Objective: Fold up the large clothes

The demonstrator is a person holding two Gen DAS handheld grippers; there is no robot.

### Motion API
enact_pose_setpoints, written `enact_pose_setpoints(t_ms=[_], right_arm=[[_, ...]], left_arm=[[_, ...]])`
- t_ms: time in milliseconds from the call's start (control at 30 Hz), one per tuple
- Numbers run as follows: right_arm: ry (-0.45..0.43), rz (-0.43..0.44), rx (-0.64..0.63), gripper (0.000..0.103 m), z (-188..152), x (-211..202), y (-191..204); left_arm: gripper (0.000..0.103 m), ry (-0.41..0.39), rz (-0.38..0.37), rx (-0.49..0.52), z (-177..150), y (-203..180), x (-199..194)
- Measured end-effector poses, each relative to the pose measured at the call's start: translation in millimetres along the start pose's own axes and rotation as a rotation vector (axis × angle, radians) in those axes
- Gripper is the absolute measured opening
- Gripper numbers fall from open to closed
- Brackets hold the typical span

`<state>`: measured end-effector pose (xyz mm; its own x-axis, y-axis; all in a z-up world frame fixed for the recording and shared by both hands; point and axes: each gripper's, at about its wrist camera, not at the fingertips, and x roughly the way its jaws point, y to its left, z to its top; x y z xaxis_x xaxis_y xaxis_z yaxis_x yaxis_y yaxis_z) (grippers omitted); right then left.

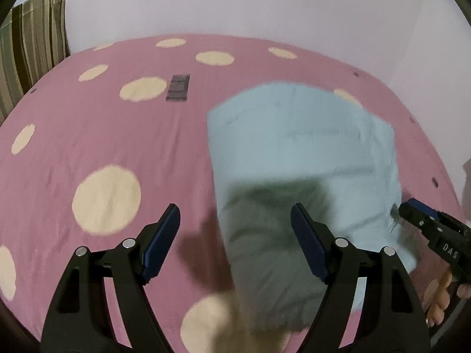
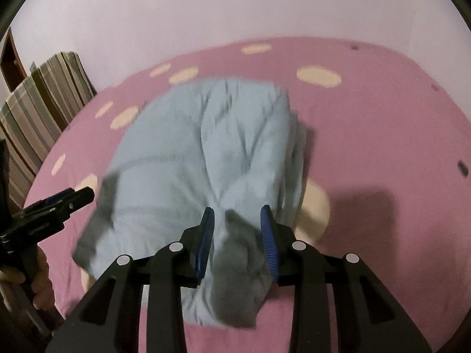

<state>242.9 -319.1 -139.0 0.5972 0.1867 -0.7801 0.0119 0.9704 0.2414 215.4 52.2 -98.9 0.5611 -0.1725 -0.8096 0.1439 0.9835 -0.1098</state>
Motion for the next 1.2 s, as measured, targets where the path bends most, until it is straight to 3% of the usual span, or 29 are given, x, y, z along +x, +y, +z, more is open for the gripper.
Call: enact_pose_setpoints(t_ms=[167, 333, 533, 767, 1100, 1200], right_arm=[[-0.077, -0.024, -0.005, 0.033, 50.2, 15.7, -0.1], [-0.024, -0.049, 0.005, 0.033, 70.2, 56.0, -6.3], [0.072, -0.084, 0.013, 0.033, 54.7, 94.0, -14.1], [0.083, -0.063, 0.071, 0.033, 43.8, 112.4, -24.5], [0.031, -0.09, 0.054, 0.035, 45.9, 101.1, -17.6], [0.011, -0.103, 0.061, 0.045, 46.1, 90.0, -15.4]], left_arm=[[0.078, -0.01, 0.035, 0.02, 43.1, -7.1, 24.3], [0.076, 0.061, 0.088, 0.073, 63.7, -19.2, 64.8], [0.076, 0.135, 0.104, 0.114, 60.3, -27.3, 93.7], [0.077, 0.168, 0.094, 0.092, 52.9, -26.2, 112.6], [0.077, 0.122, 0.099, 0.089, 49.9, -27.1, 98.1], [0.077, 0.099, 0.102, 0.075, 47.7, -25.2, 86.1]])
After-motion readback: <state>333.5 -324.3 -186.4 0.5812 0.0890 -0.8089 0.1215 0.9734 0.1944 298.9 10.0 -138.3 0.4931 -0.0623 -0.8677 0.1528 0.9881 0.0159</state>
